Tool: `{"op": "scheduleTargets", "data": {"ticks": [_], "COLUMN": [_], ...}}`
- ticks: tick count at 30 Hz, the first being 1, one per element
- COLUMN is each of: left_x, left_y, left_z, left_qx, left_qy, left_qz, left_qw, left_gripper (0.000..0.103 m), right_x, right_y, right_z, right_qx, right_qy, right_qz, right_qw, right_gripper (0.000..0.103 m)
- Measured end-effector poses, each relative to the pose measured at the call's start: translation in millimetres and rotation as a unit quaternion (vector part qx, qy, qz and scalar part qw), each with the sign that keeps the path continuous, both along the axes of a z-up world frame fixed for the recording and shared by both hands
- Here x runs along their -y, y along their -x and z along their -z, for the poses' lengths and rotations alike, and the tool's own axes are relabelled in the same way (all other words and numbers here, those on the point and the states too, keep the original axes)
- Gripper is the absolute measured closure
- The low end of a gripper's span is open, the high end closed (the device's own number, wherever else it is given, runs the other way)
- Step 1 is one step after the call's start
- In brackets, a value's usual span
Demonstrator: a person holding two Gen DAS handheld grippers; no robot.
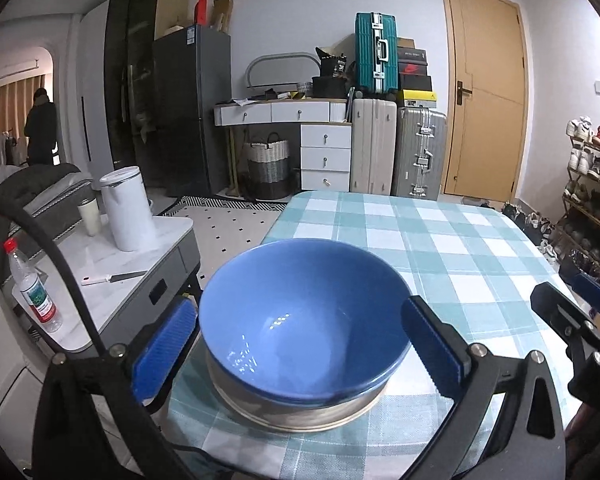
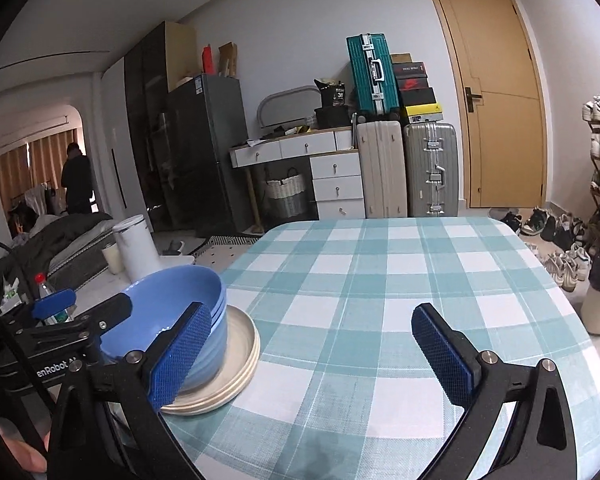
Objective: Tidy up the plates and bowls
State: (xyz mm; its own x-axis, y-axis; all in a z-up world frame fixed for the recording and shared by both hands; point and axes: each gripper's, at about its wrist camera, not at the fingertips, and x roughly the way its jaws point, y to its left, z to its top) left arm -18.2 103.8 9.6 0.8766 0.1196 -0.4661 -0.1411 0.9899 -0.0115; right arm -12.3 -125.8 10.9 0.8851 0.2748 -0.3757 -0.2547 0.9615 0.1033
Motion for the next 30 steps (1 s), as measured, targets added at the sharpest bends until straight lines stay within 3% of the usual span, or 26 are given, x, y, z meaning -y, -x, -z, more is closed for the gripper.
{"op": "scheduleTargets", "data": {"ticks": [11, 23, 30], "left_x": [24, 14, 11], "left_y": [16, 5, 10], "left_z": [-6, -5, -5], "left_qx": [0.031, 0.002, 0.012], "left_qy": [-0.052, -0.023, -0.011], "left_qz": [0.019, 0.027, 0.027], "left_qw": [0.9980, 0.9994, 0.9995], "left_gripper": [0.000, 0.000, 0.000], "right_x": [-10, -9, -6], "right_y": [3, 3, 3], "right_z": [-1, 3, 3], "right_qx": [0.009, 0.012, 0.006], "right_qy": [0.015, 0.019, 0.011], "right_qz": [-0.011, -0.015, -0.013], "right_qw": [1.000, 1.000, 1.000], "right_gripper": [0.001, 0.001, 0.001]}}
